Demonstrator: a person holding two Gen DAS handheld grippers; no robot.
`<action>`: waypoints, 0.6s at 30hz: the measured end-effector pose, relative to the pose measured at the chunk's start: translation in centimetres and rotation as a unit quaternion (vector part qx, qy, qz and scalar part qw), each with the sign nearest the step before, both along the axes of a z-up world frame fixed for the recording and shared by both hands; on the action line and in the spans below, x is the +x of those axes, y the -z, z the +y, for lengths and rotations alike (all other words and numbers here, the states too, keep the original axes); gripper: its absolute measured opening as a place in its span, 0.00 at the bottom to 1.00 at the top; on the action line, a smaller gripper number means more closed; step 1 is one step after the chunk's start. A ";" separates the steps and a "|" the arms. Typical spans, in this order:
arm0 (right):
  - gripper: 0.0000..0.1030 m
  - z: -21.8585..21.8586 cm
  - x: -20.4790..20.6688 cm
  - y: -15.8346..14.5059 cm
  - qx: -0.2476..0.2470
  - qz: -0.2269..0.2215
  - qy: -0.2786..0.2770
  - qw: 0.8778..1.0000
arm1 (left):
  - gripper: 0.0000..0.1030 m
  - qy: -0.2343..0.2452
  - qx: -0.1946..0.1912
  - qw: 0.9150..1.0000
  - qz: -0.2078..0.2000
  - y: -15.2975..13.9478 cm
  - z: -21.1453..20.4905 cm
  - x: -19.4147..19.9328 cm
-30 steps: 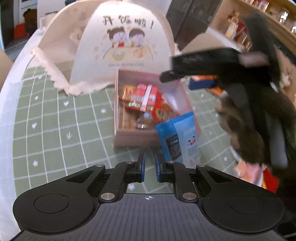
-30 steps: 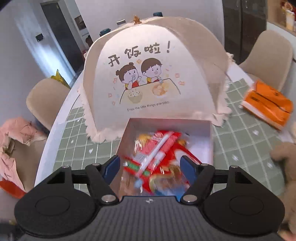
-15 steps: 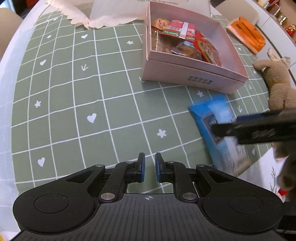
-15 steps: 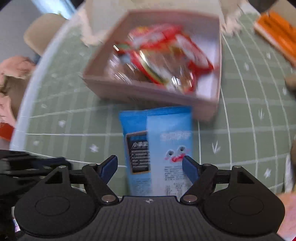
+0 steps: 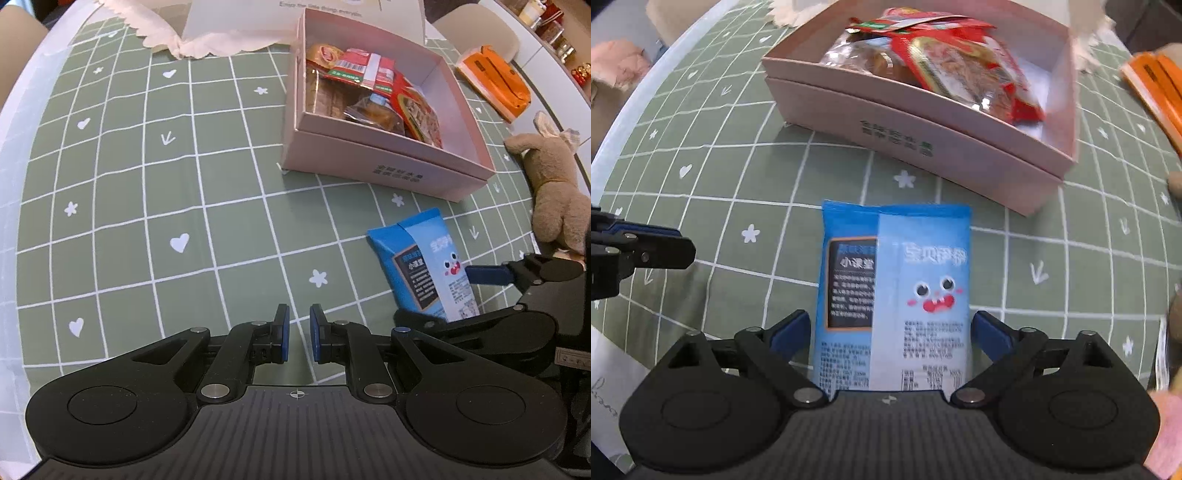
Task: Organize snacks
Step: 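Lift and carry the blue packets over the pink box with right tool, then open the right tool to drop the blue packets into the pink box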
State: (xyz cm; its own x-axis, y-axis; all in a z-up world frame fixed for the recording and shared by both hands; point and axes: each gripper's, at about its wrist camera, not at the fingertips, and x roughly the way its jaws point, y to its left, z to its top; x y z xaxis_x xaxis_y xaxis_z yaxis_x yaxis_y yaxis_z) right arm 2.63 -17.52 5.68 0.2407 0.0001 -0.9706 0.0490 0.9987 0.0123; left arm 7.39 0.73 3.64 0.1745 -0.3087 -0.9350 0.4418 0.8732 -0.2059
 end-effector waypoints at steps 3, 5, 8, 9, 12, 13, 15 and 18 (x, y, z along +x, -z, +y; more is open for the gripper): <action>0.72 0.5 -0.3 -2.6 -0.004 -0.021 -0.012 1.000 | 0.15 0.004 -0.003 1.000 0.002 0.1 0.1 -0.1; 0.71 0.8 -0.4 -4.9 -0.012 -0.048 -0.023 0.999 | 0.15 0.004 -0.004 1.000 0.002 0.0 0.4 -0.2; 0.71 0.3 1.2 -9.3 -0.019 -0.100 -0.031 0.994 | 0.15 0.003 -0.014 1.000 0.005 -0.4 0.8 -0.1; 0.71 -0.2 2.3 -10.7 -0.028 -0.119 -0.028 0.992 | 0.15 0.005 -0.019 1.000 0.004 -0.7 0.8 -0.1; 0.76 -2.2 6.3 -13.2 -0.044 -0.155 -0.005 0.987 | 0.15 0.021 -0.036 0.999 -0.013 -2.1 0.5 0.0; 0.79 -2.8 7.7 -13.5 -0.039 -0.161 0.002 0.986 | 0.15 0.025 -0.047 0.998 -0.021 -2.7 0.4 0.1; 0.82 -4.6 10.6 -13.4 -0.027 -0.162 0.029 0.986 | 0.17 0.032 -0.071 0.996 -0.032 -3.6 0.4 0.3; 0.82 -6.2 12.8 -12.4 0.010 -0.154 0.054 0.987 | 0.17 0.040 -0.083 0.994 -0.058 -4.6 0.4 0.1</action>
State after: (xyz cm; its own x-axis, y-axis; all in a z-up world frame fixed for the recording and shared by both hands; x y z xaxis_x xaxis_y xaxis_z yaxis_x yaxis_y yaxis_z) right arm 15.47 -23.72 18.04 0.5237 -0.0236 -0.8516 0.1462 0.9873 0.0626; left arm 7.51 1.14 8.21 0.2463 -0.4737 -0.8456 0.5378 0.7926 -0.2874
